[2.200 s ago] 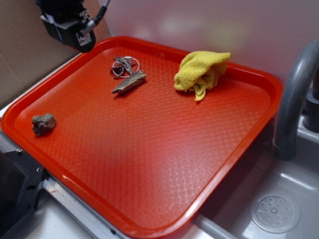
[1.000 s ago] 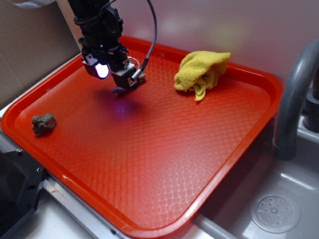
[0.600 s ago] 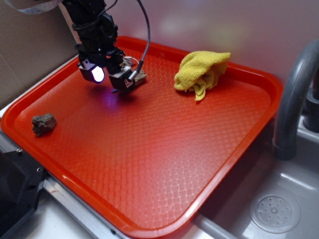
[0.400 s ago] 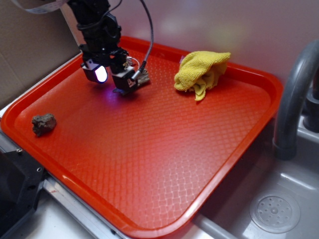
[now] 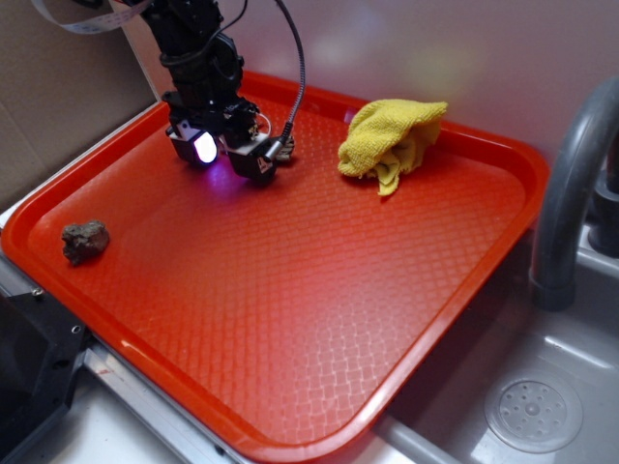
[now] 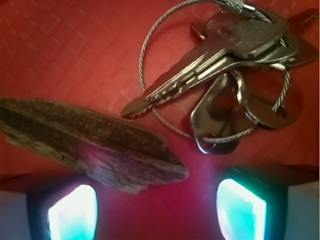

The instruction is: Grab the wood chip.

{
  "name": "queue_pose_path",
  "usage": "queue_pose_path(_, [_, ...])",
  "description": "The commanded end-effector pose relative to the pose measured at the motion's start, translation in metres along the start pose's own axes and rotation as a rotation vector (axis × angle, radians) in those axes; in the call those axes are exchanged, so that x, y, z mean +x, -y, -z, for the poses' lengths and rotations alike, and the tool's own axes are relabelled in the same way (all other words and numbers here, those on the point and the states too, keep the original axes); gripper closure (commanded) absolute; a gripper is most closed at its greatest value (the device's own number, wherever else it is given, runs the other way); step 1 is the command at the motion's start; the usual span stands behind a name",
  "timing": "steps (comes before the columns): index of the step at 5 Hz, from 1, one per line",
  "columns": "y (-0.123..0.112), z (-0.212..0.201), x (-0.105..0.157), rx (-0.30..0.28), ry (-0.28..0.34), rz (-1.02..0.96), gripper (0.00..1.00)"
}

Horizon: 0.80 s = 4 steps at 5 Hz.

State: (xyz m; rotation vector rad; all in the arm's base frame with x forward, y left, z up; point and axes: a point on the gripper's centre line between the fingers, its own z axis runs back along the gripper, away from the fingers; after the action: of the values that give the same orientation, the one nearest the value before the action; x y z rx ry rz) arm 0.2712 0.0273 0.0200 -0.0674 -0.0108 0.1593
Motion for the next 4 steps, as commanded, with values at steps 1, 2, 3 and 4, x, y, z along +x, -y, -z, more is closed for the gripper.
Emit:
queue_pose_path(1, [0.034, -0.024, 0.0, -0.012, 0.039, 0.085, 0.0])
queue_pose_path(2, [0.038, -0.029, -0.002, -0.025, 0.042, 0.103, 0.0])
queue_pose_path(3, [0.042, -0.035, -0.008, 0.024, 0.069, 0.149, 0.0])
queue_pose_path(4, [0.039, -0.06, -0.01, 0.057, 0.179, 0.298, 0.0])
